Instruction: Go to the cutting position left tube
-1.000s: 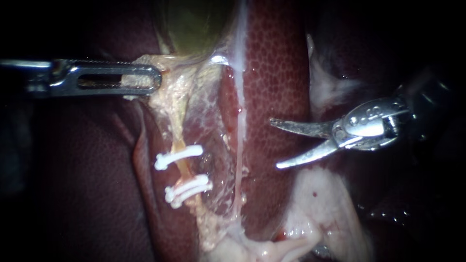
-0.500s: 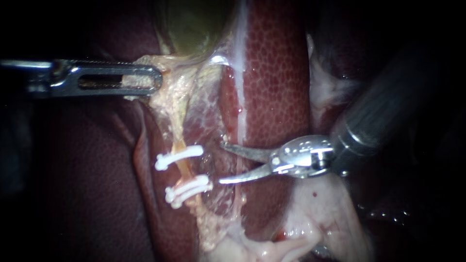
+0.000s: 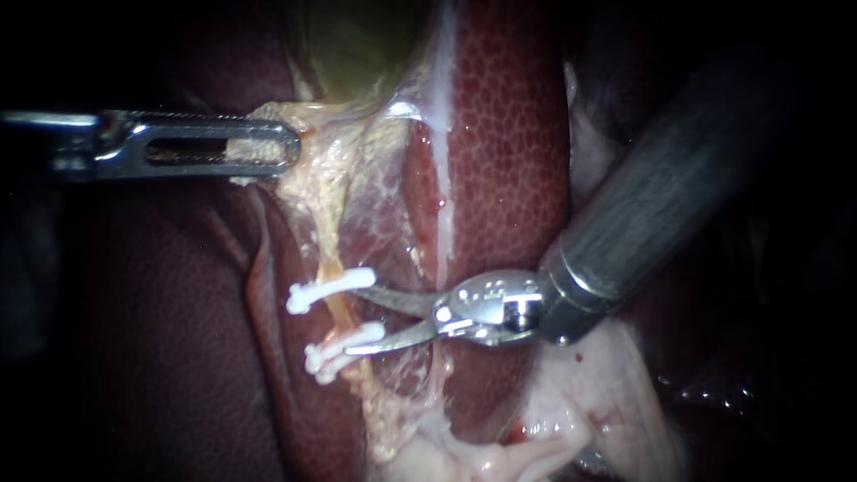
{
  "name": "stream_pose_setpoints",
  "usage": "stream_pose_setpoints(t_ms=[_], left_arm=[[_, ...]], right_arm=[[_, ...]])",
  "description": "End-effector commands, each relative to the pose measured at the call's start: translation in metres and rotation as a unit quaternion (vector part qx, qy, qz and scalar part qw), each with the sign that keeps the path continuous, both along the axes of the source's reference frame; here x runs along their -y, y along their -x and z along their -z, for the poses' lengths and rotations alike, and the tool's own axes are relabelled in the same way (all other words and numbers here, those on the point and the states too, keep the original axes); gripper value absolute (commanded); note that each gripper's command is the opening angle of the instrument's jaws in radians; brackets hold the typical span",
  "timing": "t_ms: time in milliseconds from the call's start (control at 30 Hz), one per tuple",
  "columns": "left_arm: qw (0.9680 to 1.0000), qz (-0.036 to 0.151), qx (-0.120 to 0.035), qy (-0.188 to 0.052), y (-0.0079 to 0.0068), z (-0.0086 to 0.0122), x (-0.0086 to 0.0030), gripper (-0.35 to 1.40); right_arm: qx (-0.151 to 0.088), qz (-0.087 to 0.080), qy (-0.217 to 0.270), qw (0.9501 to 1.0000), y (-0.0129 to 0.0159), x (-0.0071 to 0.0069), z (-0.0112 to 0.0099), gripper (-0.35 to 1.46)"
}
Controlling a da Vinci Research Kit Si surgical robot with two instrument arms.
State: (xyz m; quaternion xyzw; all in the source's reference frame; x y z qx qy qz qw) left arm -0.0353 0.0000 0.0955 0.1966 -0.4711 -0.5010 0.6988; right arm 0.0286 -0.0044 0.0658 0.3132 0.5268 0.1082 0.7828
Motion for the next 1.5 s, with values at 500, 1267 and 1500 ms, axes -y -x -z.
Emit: stream_pose_setpoints(t_ms=[500, 1267, 1500], left_arm=[[1.0000, 0.001, -0.001, 0.000, 0.0002, 0.0001, 0.0000, -0.35], [1.0000, 0.002, -0.001, 0.000, 0.0005, 0.0001, 0.0000, -0.35], [1.0000, 0.002, -0.001, 0.000, 0.0006, 0.0000, 0.0000, -0.35]], right_arm=[[-0.016, 0.024, -0.009, 0.9995, -0.0016, 0.0001, 0.0004, 1.43], [-0.018, 0.055, -0.063, 0.9964, -0.0058, 0.0012, -0.0007, 1.38], [-0.005, 0.040, -0.075, 0.9964, -0.0069, 0.0011, -0.0010, 1.35]])
